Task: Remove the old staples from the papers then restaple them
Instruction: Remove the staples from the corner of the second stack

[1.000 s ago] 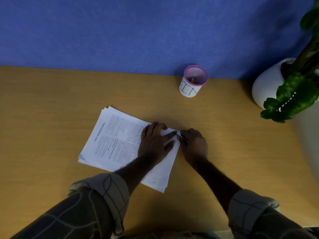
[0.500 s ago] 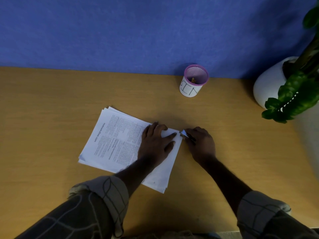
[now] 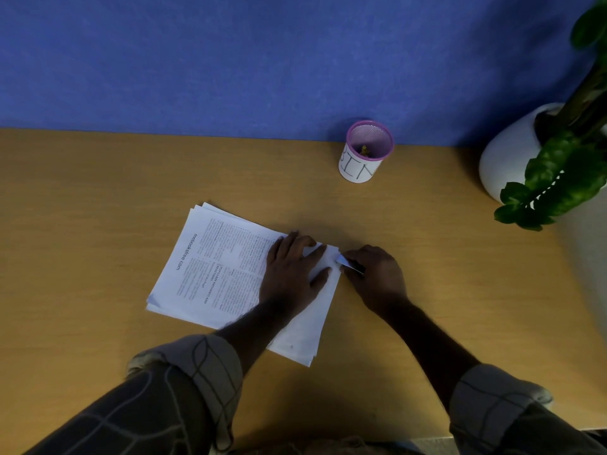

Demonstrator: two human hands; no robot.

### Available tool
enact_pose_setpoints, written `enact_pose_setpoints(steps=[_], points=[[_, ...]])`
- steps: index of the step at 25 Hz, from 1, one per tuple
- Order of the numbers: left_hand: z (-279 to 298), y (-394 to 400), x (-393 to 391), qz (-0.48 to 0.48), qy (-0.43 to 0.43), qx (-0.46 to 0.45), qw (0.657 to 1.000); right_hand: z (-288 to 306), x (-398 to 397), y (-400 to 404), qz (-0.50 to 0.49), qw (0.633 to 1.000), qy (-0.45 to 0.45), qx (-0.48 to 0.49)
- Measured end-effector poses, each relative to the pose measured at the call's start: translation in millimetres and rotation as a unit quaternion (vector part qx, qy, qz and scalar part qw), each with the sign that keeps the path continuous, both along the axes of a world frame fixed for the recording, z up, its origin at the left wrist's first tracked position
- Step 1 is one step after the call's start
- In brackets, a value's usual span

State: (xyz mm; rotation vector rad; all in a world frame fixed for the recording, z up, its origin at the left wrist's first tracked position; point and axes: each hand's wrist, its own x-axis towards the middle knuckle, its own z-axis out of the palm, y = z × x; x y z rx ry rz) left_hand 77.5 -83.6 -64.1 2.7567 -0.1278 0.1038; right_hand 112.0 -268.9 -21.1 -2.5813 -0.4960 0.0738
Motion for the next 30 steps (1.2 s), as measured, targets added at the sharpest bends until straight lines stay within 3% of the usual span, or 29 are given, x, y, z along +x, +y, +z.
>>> enact_pose_setpoints(steps=[20,30], points=[[3.4,0.6,-1.4,-0.005,0.01,-0.001,1.0,7.8,27.9,-1.1,0.04,0.988,0.149,0.031],[4.6,-0.2,-0.6,-0.007,0.01,0.008,1.0,6.5,25.4,2.2,-0.016,0.984,0.172,0.047]])
